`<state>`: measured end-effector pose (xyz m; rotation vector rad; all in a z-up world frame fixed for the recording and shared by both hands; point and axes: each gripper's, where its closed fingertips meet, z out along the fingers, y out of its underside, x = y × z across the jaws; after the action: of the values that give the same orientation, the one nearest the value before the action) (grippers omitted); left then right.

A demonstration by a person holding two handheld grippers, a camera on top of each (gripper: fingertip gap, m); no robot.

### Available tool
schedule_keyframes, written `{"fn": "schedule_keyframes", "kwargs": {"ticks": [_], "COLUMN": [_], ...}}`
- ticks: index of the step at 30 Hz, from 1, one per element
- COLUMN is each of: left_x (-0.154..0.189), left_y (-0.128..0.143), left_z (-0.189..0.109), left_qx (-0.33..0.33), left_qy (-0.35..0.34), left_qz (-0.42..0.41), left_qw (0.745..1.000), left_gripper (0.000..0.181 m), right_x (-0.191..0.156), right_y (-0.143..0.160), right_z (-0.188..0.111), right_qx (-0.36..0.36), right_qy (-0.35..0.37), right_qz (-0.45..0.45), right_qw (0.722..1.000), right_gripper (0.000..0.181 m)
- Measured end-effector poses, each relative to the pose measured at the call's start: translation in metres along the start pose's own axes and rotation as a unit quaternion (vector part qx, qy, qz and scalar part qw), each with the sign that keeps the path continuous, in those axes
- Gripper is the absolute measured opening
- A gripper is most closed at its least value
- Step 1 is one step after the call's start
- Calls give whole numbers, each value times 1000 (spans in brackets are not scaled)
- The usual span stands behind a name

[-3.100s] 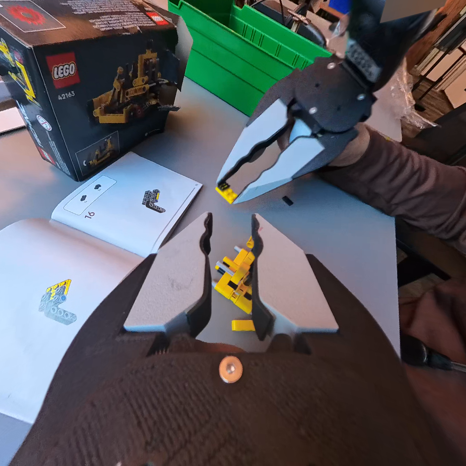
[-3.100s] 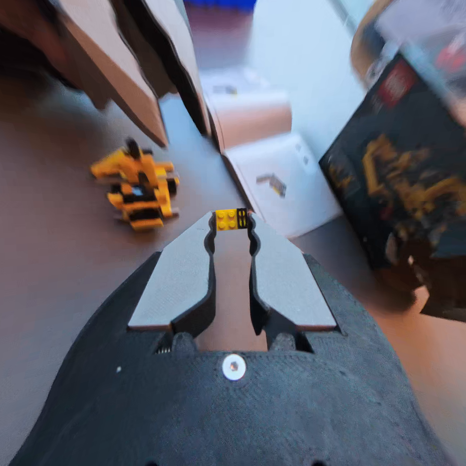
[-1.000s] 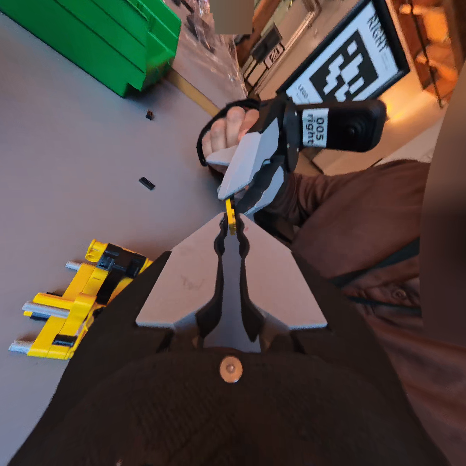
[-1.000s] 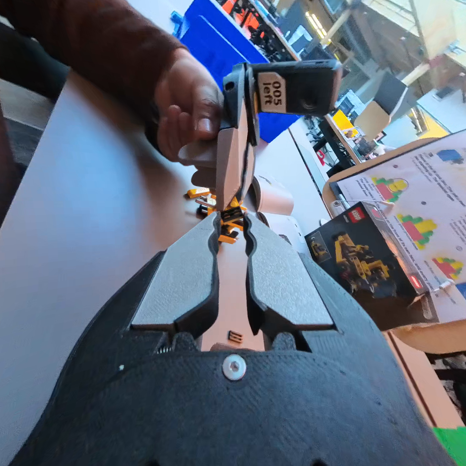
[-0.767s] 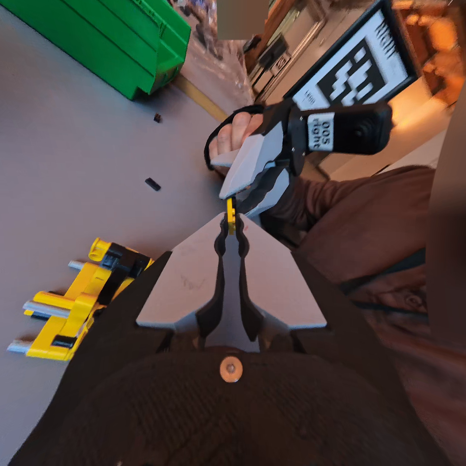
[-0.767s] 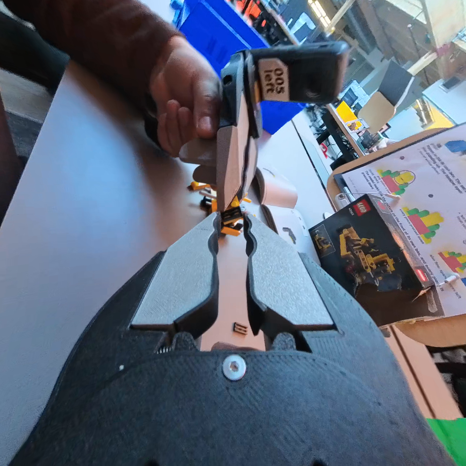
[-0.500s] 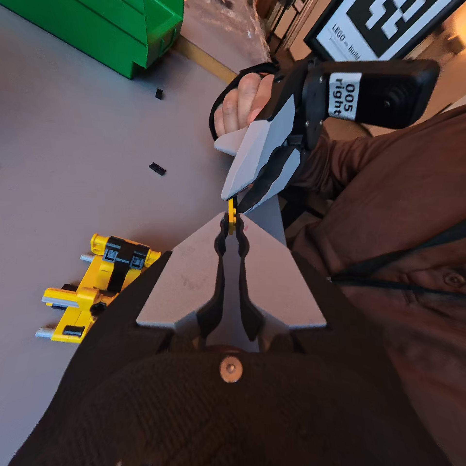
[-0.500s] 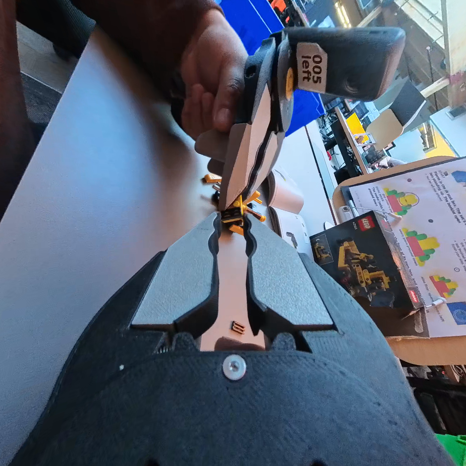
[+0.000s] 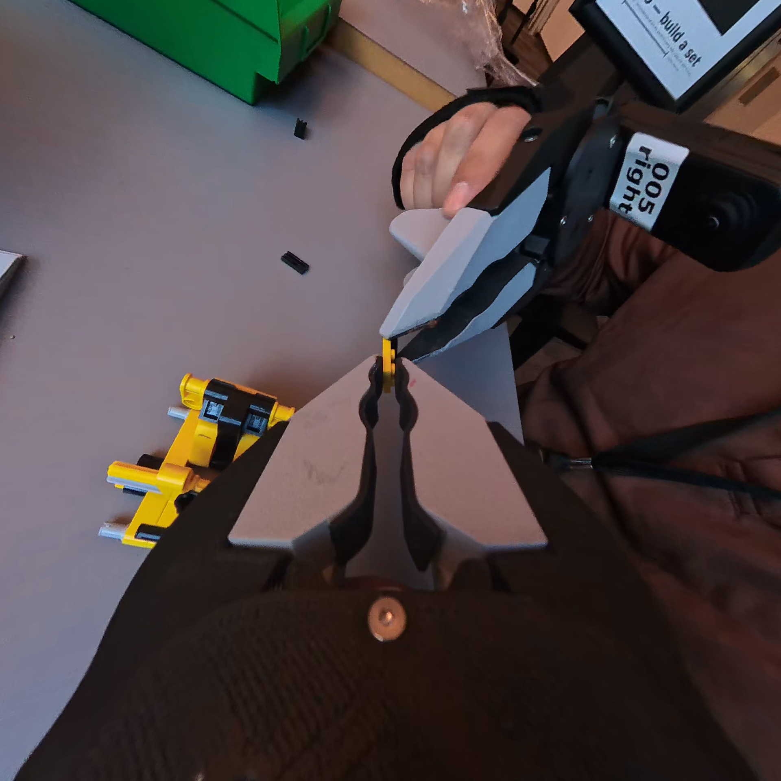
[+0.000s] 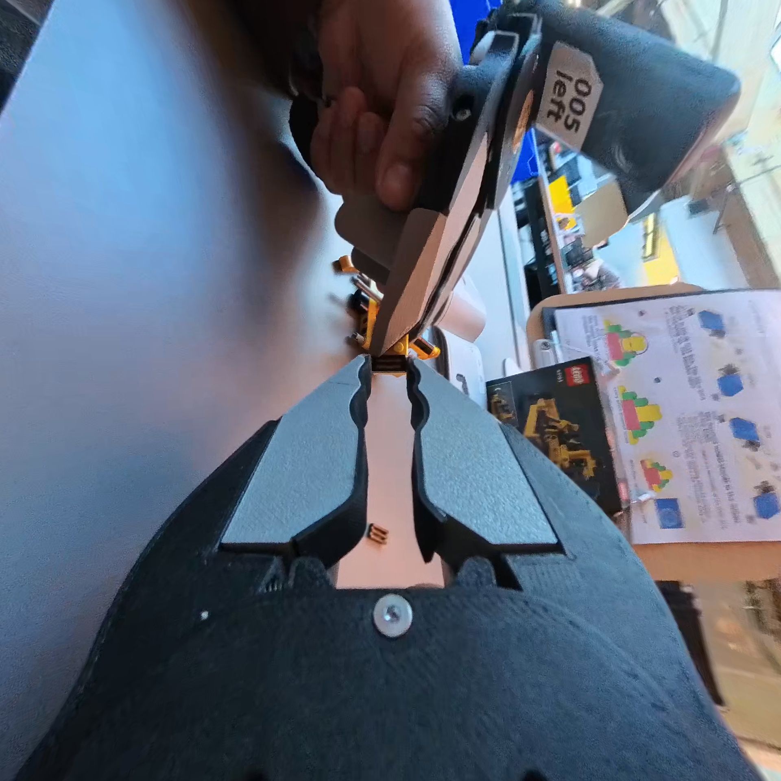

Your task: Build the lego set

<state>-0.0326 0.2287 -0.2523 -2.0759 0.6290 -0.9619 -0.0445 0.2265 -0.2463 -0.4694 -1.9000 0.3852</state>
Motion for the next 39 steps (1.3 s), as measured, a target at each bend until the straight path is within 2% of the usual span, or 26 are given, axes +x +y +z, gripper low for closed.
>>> {"fn": "schedule_keyframes", "kwargs": {"ticks": [2, 8, 11, 15, 17, 19, 21, 24, 28, 30, 32, 36, 39], "left_x": [2, -1, -2, -2, -9, -19, -17, -13, -19, -22, -24, -21, -21], "left_y": [-1, -12, -22, -32, -40, -51, -55, -52, -42, -42, -43, -45, -46], "left_z": [1, -1, -5, -10, -17, -34, -41, -36, -28, -28, -28, -25, -22], "left_qx": [2, 30, 58, 111, 149, 186, 189, 173, 144, 143, 144, 156, 171], "left_qy": [1, -32, -49, -8, -7, -11, 4, -6, -24, -38, -57, -57, -44], "left_qz": [3, 26, 30, -50, -85, -103, -101, -81, -77, -71, -56, -60, -88], "left_qw": [1000, 999, 997, 992, 985, 977, 977, 982, 986, 986, 986, 984, 980], "left_gripper": [2, 2, 2, 2, 1, 1, 1, 1, 1, 2, 2, 2, 2], "right_x": [1, 12, 23, 32, 25, 26, 33, 53, 27, 20, 15, 20, 32], "right_y": [-1, 0, 1, -1, -1, -6, -4, 26, 78, 93, 99, 96, 52], "right_z": [-2, -4, -5, -8, -7, -10, -11, -18, -11, -7, -4, -3, -4], "right_qx": [3, 3, -30, -66, -64, -60, -46, -59, -99, -116, -130, -138, -61], "right_qy": [18, 55, 95, 159, 144, 159, 157, 150, -5, -31, -46, -21, -2], "right_qz": [-37, -25, -61, -148, -160, -173, -113, -12, 166, 218, 242, 235, 227], "right_qw": [999, 998, 993, 974, 974, 970, 980, 987, 981, 969, 960, 962, 972], "right_gripper": [13, 13, 12, 12, 12, 12, 12, 11, 12, 13, 22, 31, 13]}}
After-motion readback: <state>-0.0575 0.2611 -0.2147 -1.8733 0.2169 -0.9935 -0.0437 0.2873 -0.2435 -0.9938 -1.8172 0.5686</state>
